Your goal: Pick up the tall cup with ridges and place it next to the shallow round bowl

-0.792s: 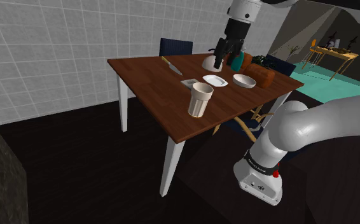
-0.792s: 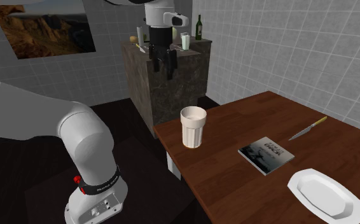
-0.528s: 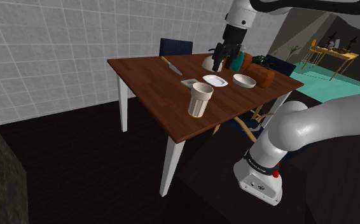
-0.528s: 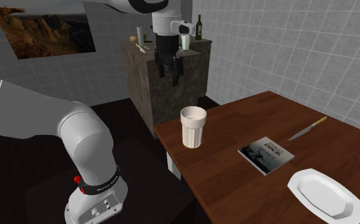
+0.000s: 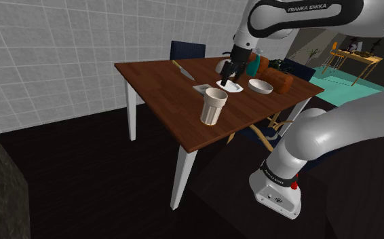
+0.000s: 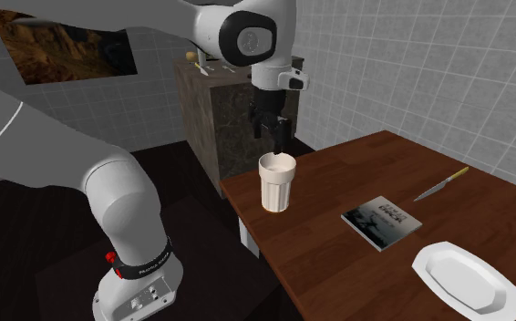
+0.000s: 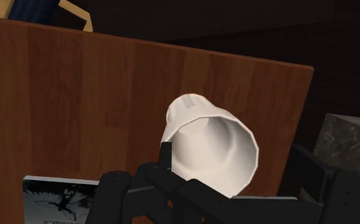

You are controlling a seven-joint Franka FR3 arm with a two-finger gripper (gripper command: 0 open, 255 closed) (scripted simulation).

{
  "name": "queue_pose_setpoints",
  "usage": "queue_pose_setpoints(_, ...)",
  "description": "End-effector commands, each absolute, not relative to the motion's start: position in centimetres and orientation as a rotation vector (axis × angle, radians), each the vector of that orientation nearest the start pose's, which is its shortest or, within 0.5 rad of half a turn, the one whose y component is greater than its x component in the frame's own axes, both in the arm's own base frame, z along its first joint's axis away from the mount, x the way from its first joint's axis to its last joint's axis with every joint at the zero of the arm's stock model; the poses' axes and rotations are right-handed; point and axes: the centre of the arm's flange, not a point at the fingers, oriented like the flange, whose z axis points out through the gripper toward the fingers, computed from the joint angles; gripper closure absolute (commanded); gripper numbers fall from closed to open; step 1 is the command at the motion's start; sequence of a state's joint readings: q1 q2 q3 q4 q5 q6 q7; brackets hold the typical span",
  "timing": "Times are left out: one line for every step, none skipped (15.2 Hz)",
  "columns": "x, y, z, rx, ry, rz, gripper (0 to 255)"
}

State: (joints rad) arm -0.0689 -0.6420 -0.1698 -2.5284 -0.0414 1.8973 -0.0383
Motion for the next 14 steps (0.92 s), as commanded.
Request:
queue_pose_setpoints(35.6, -10.8, 46.8, -3.067, 0.243, -0.024, 0)
queue_pose_setpoints(36.0, -11.6, 45.9, -3.064, 0.246, -0.025, 0)
queue_pose_setpoints(36.4, -12.5, 44.9, -3.061, 0.249, -0.026, 0)
queue_pose_setpoints(36.9, -13.3, 44.0, -3.058, 0.252, -0.027, 0)
queue_pose_setpoints(37.3, -14.2, 43.0, -3.055, 0.255, -0.028, 0)
queue_pose_setpoints(37.5, -14.6, 42.5, -3.054, 0.256, -0.029, 0)
queue_pose_setpoints(37.5, -14.5, 42.0, -3.054, 0.256, -0.029, 0)
queue_pose_setpoints(37.5, -14.5, 41.5, -3.054, 0.256, -0.029, 0)
queue_pose_setpoints(37.5, -14.5, 40.9, -3.054, 0.256, -0.029, 0)
queue_pose_setpoints(37.6, -14.4, 40.4, -3.054, 0.256, -0.029, 0)
queue_pose_setpoints(37.6, -14.4, 39.9, -3.054, 0.256, -0.029, 0)
queue_pose_setpoints(37.6, -14.3, 39.4, -3.054, 0.256, -0.029, 0)
queue_pose_setpoints(37.6, -14.3, 38.8, -3.054, 0.256, -0.029, 0)
queue_pose_setpoints(37.6, -14.3, 38.5, -3.054, 0.256, -0.029, 0)
